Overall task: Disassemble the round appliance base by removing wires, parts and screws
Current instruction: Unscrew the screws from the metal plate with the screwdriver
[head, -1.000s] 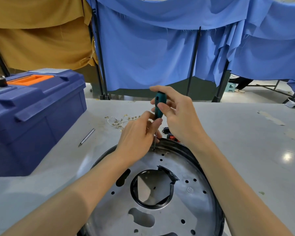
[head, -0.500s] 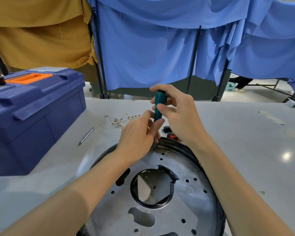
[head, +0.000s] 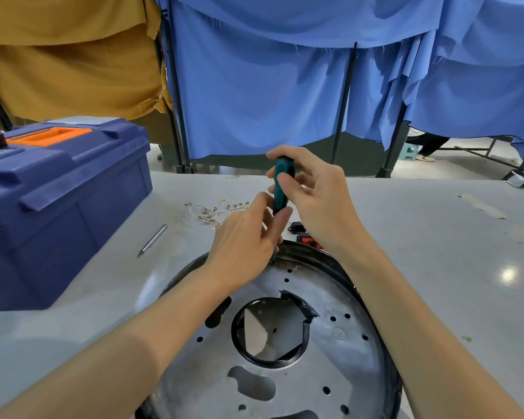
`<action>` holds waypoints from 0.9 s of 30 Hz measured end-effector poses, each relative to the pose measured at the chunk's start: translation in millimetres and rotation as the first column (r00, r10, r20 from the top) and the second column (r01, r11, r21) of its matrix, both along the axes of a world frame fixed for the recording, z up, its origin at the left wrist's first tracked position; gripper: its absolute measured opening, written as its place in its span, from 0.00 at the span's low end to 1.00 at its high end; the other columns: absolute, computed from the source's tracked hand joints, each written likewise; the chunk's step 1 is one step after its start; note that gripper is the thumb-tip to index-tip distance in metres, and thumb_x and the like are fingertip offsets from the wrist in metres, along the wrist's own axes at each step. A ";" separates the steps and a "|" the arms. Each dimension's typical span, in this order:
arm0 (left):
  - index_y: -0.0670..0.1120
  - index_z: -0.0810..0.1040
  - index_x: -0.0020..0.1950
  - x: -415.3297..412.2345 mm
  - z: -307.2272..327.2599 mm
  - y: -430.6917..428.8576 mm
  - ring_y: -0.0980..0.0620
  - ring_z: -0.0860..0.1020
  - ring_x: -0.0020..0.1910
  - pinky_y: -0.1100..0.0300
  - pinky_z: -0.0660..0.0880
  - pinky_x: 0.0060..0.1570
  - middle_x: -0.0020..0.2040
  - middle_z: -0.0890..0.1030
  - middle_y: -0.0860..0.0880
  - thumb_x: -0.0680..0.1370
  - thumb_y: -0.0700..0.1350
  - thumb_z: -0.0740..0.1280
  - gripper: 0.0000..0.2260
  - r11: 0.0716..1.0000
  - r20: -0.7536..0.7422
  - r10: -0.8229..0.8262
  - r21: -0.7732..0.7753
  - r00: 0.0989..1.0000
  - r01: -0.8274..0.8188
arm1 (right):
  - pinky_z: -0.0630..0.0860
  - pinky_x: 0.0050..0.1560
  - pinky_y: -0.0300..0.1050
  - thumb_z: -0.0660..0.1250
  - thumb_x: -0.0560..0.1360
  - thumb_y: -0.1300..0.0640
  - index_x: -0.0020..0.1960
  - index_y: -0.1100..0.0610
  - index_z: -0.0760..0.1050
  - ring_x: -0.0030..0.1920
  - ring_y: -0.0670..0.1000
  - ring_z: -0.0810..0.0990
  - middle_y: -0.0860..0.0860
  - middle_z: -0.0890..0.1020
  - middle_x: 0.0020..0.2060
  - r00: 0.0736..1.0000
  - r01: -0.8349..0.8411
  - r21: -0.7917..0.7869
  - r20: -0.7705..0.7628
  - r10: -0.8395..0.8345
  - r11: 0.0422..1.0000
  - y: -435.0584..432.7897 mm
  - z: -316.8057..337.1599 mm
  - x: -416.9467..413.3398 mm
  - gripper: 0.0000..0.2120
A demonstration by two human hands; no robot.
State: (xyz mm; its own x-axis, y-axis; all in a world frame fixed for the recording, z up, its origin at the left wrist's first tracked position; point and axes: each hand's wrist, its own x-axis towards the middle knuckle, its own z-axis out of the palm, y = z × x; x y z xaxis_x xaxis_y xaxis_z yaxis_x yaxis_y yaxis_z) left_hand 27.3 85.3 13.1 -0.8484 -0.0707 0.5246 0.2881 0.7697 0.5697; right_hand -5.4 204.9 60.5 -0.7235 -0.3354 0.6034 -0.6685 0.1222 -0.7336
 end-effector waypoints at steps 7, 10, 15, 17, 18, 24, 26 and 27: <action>0.50 0.69 0.54 1.3 0.6 -1.5 0.54 0.82 0.33 0.45 0.79 0.42 0.36 0.82 0.53 0.80 0.61 0.54 0.16 0.996 0.006 -0.034 0.081 0.999 0.033 | 0.76 0.47 0.37 0.71 0.74 0.62 0.63 0.47 0.77 0.41 0.42 0.75 0.51 0.78 0.48 0.998 0.053 0.008 -0.042 -0.052 0.999 0.9 0.9 -0.6 0.20; 0.48 0.70 0.56 0.9 0.1 -0.4 0.54 0.83 0.33 0.44 0.80 0.43 0.42 0.82 0.54 0.81 0.57 0.52 0.15 0.982 0.030 -0.119 0.153 0.992 0.113 | 0.79 0.43 0.37 0.65 0.76 0.68 0.66 0.47 0.75 0.42 0.45 0.77 0.53 0.81 0.49 1.000 0.031 0.023 -0.004 -0.031 0.999 2.2 1.6 -0.3 0.23; 0.47 0.68 0.59 0.0 0.6 -0.9 0.51 0.83 0.34 0.43 0.80 0.44 0.36 0.83 0.50 0.82 0.52 0.58 0.11 0.972 0.044 -0.149 0.190 0.988 0.138 | 0.80 0.51 0.46 0.68 0.76 0.61 0.59 0.51 0.77 0.49 0.47 0.78 0.48 0.79 0.48 1.000 0.015 0.004 0.001 -0.015 1.000 -0.4 -1.0 0.4 0.13; 0.47 0.68 0.60 0.1 1.2 -0.9 0.52 0.83 0.34 0.43 0.80 0.44 0.34 0.83 0.49 0.80 0.53 0.61 0.13 0.972 0.049 -0.139 0.199 0.989 0.127 | 0.79 0.50 0.47 0.72 0.74 0.56 0.60 0.50 0.78 0.47 0.46 0.77 0.47 0.78 0.47 0.999 0.049 0.010 -0.017 -0.049 0.999 -0.8 -2.3 -0.4 0.15; 0.47 0.68 0.58 0.2 1.1 -1.1 0.51 0.83 0.34 0.43 0.80 0.44 0.34 0.83 0.49 0.79 0.55 0.61 0.14 0.969 0.054 -0.139 0.212 0.989 0.125 | 0.79 0.50 0.45 0.72 0.73 0.55 0.61 0.49 0.78 0.44 0.46 0.77 0.46 0.78 0.46 0.998 0.063 0.008 -0.029 -0.063 0.998 -0.6 -2.7 -1.2 0.17; 0.49 0.70 0.57 -2.8 -3.4 -2.1 0.52 0.83 0.36 0.43 0.80 0.45 0.35 0.84 0.51 0.83 0.53 0.54 0.11 0.981 0.080 -0.142 0.148 0.987 0.129 | 0.73 0.43 0.32 0.66 0.77 0.64 0.64 0.51 0.74 0.44 0.48 0.80 0.51 0.81 0.46 0.996 0.079 0.023 -0.037 -0.078 0.997 1.7 -2.4 -5.7 0.17; 0.49 0.69 0.55 -3.9 -3.4 -3.2 0.51 0.83 0.35 0.44 0.80 0.44 0.34 0.84 0.51 0.82 0.54 0.56 0.10 0.979 0.079 -0.144 0.160 0.986 0.130 | 0.76 0.45 0.35 0.63 0.78 0.66 0.59 0.54 0.75 0.49 0.48 0.80 0.53 0.81 0.48 0.999 0.041 0.014 -0.020 -0.040 0.999 1.6 -2.3 -3.9 0.13; 0.49 0.69 0.53 -3.9 -3.0 -3.4 0.51 0.83 0.35 0.43 0.80 0.44 0.34 0.84 0.50 0.81 0.55 0.58 0.10 0.977 0.075 -0.144 0.168 0.987 0.129 | 0.77 0.47 0.36 0.63 0.78 0.66 0.58 0.54 0.75 0.49 0.46 0.80 0.53 0.81 0.48 1.000 0.020 0.002 -0.008 -0.019 1.000 1.1 -1.9 -2.7 0.12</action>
State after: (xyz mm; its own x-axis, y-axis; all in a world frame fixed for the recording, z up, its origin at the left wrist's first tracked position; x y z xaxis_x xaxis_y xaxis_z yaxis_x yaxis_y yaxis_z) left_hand 23.4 81.9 10.1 -0.8976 -0.0294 0.4398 0.3282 0.6216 0.7113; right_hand -8.0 205.9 58.6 -0.7252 -0.3227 0.6082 -0.6716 0.1370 -0.7282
